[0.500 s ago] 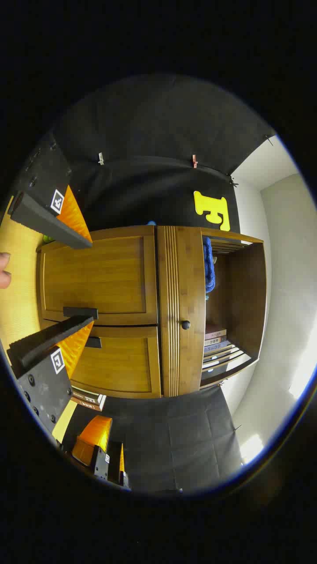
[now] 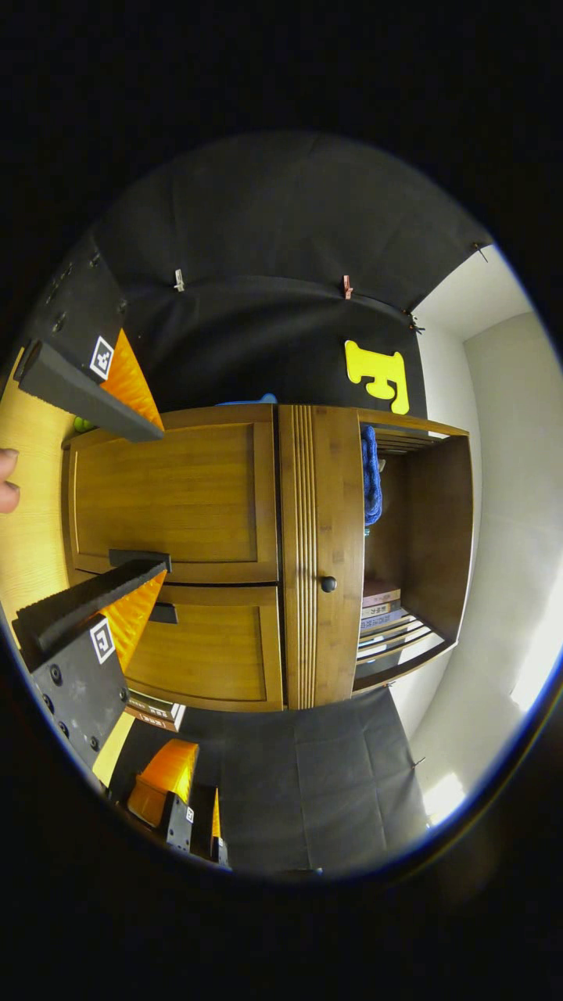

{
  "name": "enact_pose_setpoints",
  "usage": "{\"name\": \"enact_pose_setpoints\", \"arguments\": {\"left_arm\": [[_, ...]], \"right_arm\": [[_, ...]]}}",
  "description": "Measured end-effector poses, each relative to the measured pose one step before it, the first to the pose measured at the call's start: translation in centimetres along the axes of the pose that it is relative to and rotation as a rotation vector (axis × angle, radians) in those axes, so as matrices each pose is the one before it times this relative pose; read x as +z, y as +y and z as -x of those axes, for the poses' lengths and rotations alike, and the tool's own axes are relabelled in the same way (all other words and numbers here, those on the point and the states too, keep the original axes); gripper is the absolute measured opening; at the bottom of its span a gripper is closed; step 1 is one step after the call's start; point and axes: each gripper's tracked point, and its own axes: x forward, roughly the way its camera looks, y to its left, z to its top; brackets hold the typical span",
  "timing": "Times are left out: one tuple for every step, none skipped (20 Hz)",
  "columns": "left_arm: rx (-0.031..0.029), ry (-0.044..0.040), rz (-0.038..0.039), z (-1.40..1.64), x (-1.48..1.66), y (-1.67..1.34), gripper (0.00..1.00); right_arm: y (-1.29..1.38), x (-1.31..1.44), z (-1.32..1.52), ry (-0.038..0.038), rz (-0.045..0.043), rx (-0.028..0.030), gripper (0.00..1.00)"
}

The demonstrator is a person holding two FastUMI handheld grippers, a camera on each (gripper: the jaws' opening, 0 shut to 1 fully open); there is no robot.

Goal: Open the right door of the double-door shoe cabinet with the right hand, and open the left door with the left hand.

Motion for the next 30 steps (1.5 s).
{"name": "enact_pose_setpoints", "arguments": {"left_arm": [[-0.0012, -0.00098, -0.00206, -0.001, -0.048, -0.064, 0.95], [-0.00115, 0.00006, -0.00197, -0.043, 0.06, 0.047, 0.95], [0.00088, -0.00133, -0.00348, -0.123, -0.015, 0.145, 0.95], [0.001, -0.00137, -0.00322, -0.061, 0.071, 0.127, 0.95], [0.00004, -0.00153, -0.00026, -0.084, -0.037, 0.029, 0.95], [-0.00301, 0.00099, 0.00255, -0.057, 0.041, -0.016, 0.95], [-0.00188, 0.00099, 0.00405, -0.052, -0.103, 0.076, 0.95], [-0.00196, 0.00008, 0.00254, -0.114, 0.0, -0.012, 0.95], [-0.00105, 0.00256, -0.00109, -0.045, -0.142, 0.088, 0.95], [-0.00071, 0.00337, -0.00349, -0.039, -0.178, 0.017, 0.95], [0.00086, 0.00293, -0.00415, -0.039, -0.263, 0.074, 0.95], [0.00027, 0.00258, -0.0036, -0.032, -0.087, 0.048, 0.95], [0.00056, 0.00107, -0.001, -0.023, -0.227, 0.202, 0.95], [0.00129, 0.00157, 0.00218, 0.014, -0.08, 0.154, 0.95], [0.00269, 0.00228, 0.0059, -0.047, -0.325, 0.22, 0.95], [0.00184, 0.00393, 0.00788, -0.152, -0.234, 0.238, 0.95], [0.00191, 0.00467, 0.00723, -0.11, -0.335, 0.176, 0.95], [0.00275, 0.00697, 0.00626, -0.195, -0.242, 0.353, 0.94], [0.00271, 0.0013, -0.00032, -0.18, -0.123, 0.242, 0.94], [0.00643, -0.00097, -0.00403, -0.178, -0.056, 0.354, 0.95], [0.00442, -0.00029, -0.00475, -0.192, -0.15, 0.348, 0.95], [0.00321, 0.00126, -0.00114, -0.182, -0.07, 0.3, 0.95], [0.00175, 0.00202, 0.00218, 0.082, -0.337, -0.086, 0.95], [0.00106, 0.004, 0.0029, -0.066, -0.202, 0.047, 0.95], [0.00242, 0.00638, 0.00111, -0.195, -0.302, 0.241, 0.95], [0.00163, 0.00527, -0.00097, -0.141, -0.218, 0.287, 0.95], [-0.00036, 0.00273, -0.00079, -0.114, -0.106, 0.288, 0.95], [-0.00354, 0.00034, -0.00151, -0.083, -0.024, 0.127, 0.95], [-0.00313, -0.00102, -0.00231, 0.101, -0.145, -0.002, 0.95], [-0.00189, 0.00063, -0.00212, -0.089, -0.027, -0.047, 0.95]], "right_arm": [[0.025, 0.036, 0.02, -0.00064, 0.00094, -0.00152, 0.95], [-0.087, -0.071, 0.015, 0.00162, 0.00165, -0.00146, 0.97], [0.048, 0.037, -0.025, 0.00022, 0.00027, -0.00051, 0.97], [0.053, 0.07, -0.016, 0.00149, -0.00068, -0.00059, 0.97], [0.069, 0.025, 0.023, -0.00215, -0.00025, 0.00163, 0.97], [0.129, 0.018, -0.002, -0.00011, 0.00133, 0.0019, 0.97], [0.22, 0.052, -0.073, -0.00194, 0.00116, 0.00264, 0.95], [0.218, -0.01, -0.194, 0.00097, -0.00065, 0.00355, 0.95], [0.311, -0.171, -0.349, 0.00471, -0.00506, 0.00577, 0.97], [0.268, -0.234, -0.392, 0.00563, -0.00537, 0.00629, 0.97], [0.39, -0.144, -0.637, 0.00514, -0.00517, 0.00737, 0.97], [0.328, -0.011, -0.859, 0.00162, -0.00114, 0.00405, 0.97], [0.501, -0.055, -0.962, 0.00033, 0.00185, 0.01121, 0.95], [0.649, -0.156, -1.053, 0.00162, 0.00229, 0.01039, 0.97], [0.664, -0.342, -1.177, -0.00077, 0.00362, 0.01118, 0.98], [0.547, -0.512, -1.272, 0.00035, 0.00247, 0.00676, 0.98], [0.587, -0.521, -1.29, -0.00109, -0.00067, 0.00773, 0.98], [0.518, -0.793, -1.126, 0.0021, 0.00178, 0.00815, 0.98], [0.404, -0.721, -1.032, 0.00566, 0.00336, 0.00593, 0.98], [0.42, -0.9, -1.267, 0.00383, 0.00346, 0.00663, 0.98], [0.476, -1.036, -1.343, 0.01179, -0.00142, 0.00709, 0.98], [0.523, -0.879, -1.08, 0.01365, -0.0102, 0.00551, 0.98], [0.24, -1.173, -1.161, 0.01879, -0.00833, -0.00156, 1.0], [-0.122, -1.475, -1.105, 0.02624, -0.01416, -0.00392, 0.98], [-0.14, -1.361, -1.078, 0.02805, -0.01336, -0.01111, 0.98], [-0.326, -1.301, -1.146, 0.02724, -0.01046, -0.00687, 0.98], [-0.103, -1.018, -1.095, 0.02136, -0.01123, 0.00146, 0.96], [0.206, -0.719, -0.993, 0.0123, -0.01169, 0.00864, 0.98], [0.018, -0.379, -0.681, 0.00666, -0.00086, -0.00261, 0.97], [-0.061, -0.284, -0.64, 0.00877, -0.00148, -0.00431, 0.96]]}}
